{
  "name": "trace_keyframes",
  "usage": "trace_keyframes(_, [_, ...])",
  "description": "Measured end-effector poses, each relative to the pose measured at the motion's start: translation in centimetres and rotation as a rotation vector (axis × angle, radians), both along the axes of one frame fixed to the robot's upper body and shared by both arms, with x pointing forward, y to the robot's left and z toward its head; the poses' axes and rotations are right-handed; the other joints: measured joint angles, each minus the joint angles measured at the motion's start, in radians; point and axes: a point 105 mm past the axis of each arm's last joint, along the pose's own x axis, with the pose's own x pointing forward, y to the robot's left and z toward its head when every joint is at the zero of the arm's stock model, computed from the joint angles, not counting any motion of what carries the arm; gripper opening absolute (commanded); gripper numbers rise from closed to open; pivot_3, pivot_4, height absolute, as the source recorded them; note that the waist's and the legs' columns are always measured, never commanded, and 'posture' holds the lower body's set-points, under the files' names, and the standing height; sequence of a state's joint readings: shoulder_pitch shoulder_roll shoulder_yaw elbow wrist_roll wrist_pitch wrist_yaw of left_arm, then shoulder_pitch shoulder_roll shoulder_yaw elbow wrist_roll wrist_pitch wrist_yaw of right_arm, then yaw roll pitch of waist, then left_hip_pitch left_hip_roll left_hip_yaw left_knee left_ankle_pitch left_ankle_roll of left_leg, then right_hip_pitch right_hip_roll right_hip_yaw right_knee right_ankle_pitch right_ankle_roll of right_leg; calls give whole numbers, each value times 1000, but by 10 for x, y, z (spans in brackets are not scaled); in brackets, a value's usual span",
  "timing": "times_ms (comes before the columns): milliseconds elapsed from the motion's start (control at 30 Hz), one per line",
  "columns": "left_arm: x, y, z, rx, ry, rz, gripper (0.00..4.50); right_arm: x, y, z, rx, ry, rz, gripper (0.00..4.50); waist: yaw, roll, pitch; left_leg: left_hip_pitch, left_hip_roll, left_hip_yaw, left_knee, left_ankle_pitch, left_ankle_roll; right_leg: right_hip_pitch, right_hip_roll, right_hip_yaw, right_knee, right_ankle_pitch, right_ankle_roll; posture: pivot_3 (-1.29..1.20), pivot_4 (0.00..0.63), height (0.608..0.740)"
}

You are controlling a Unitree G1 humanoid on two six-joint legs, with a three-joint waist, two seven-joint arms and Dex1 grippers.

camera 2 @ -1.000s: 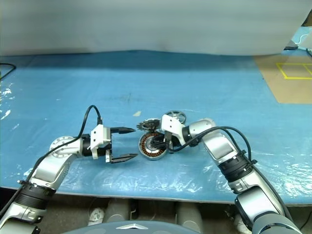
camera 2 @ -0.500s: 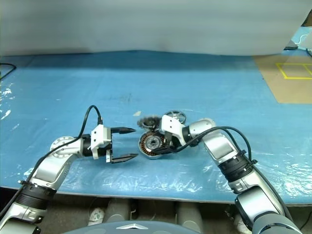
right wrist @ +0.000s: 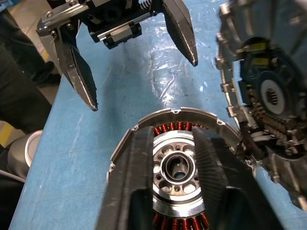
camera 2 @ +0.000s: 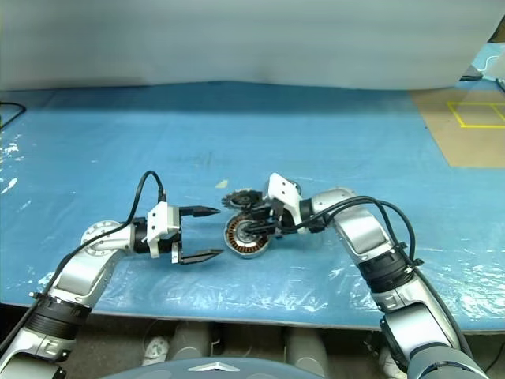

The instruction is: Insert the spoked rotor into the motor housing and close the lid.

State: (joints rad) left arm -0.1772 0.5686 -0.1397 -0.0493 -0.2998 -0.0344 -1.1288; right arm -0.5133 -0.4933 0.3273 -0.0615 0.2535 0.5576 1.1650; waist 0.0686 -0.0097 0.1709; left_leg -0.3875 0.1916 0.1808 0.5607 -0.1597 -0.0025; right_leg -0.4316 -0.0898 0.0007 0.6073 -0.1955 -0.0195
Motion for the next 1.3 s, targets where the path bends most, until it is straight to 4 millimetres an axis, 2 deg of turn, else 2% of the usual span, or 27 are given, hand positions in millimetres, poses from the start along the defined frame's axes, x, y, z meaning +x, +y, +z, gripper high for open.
trace_keyframes(33, [0,0,0,0,0,0,4500,0,2,0,5,-2,-3,38,0,0,0,0,0,0,0,0,0,0,0,0,0,0,0,0,150,740])
trace_keyframes(233, [0,0,-1,-1,2,1,4500,1,5,-6,-7,5,-8,38,0,0,0,0,0,0,0,0,0,0,0,0,0,0,0,0,150,740])
trace_keyframes(533, [2,-1,2,-2,-9,0,4500,12,7,-25,-68,-27,-39,38,-1,0,0,0,0,0,0,0,0,0,0,0,0,0,0,0,150,740])
trace_keyframes(933, [2,-1,2,0,-8,-3,4500,11,3,-27,-99,-82,-13,38,0,0,0,4,0,0,0,0,0,4,0,0,0,-1,1,0,150,740])
trace_keyframes(1300, [2,-1,3,1,-9,-7,4500,4,7,-21,-14,24,-22,38,0,0,0,1,0,0,-1,0,0,1,0,0,-1,0,0,0,150,740])
